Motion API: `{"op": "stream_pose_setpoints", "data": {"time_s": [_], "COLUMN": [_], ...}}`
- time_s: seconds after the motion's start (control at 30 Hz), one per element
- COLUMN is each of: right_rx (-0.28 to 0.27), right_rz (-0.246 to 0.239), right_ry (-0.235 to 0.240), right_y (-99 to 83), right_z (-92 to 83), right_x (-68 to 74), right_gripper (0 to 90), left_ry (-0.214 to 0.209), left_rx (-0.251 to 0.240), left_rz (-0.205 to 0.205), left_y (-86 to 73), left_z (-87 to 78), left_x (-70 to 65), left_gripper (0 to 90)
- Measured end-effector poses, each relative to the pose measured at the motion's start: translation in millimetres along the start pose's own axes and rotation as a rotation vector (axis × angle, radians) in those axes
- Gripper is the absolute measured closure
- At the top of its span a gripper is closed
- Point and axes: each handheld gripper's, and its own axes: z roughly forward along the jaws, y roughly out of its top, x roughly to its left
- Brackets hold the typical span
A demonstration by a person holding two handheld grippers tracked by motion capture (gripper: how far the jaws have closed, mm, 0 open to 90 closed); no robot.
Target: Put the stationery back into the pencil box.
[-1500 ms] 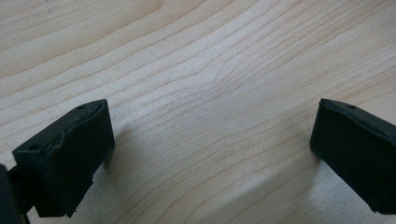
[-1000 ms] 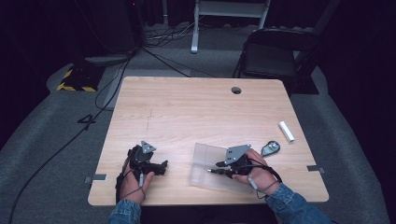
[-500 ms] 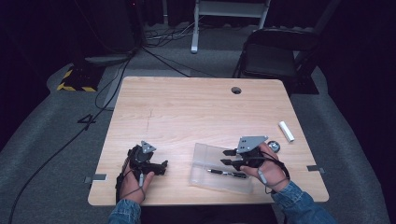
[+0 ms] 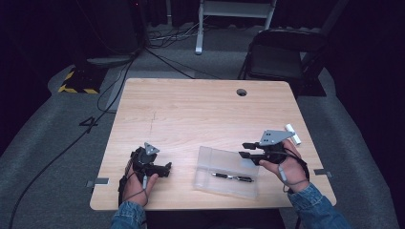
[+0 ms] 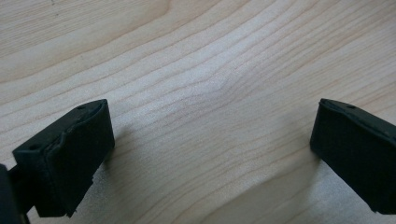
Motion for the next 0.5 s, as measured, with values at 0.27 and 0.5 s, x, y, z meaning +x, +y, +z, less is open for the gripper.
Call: {"op": "stream_pose_setpoints", "data": {"time_s": [0.27, 0.5], "right_rx": [-0.002, 0.009], "right_rz": [0.073, 0.14], "right_ry": [-0.063, -0.12], "right_y": [-4.4, -9.3], "right_z": [-13.6, -21.6], "right_x": [-20.6, -43.2], "right_gripper": [54.2, 48.9], "left_ry": [0.006, 0.01], "left_rx": [-0.001, 0.0], "left_rz": [-0.011, -0.014], "left_y": [1.7, 2.7], "left_z": [1.5, 2.3], "left_x": [1.5, 2.5], "left_gripper": [0.1, 0.1]}}
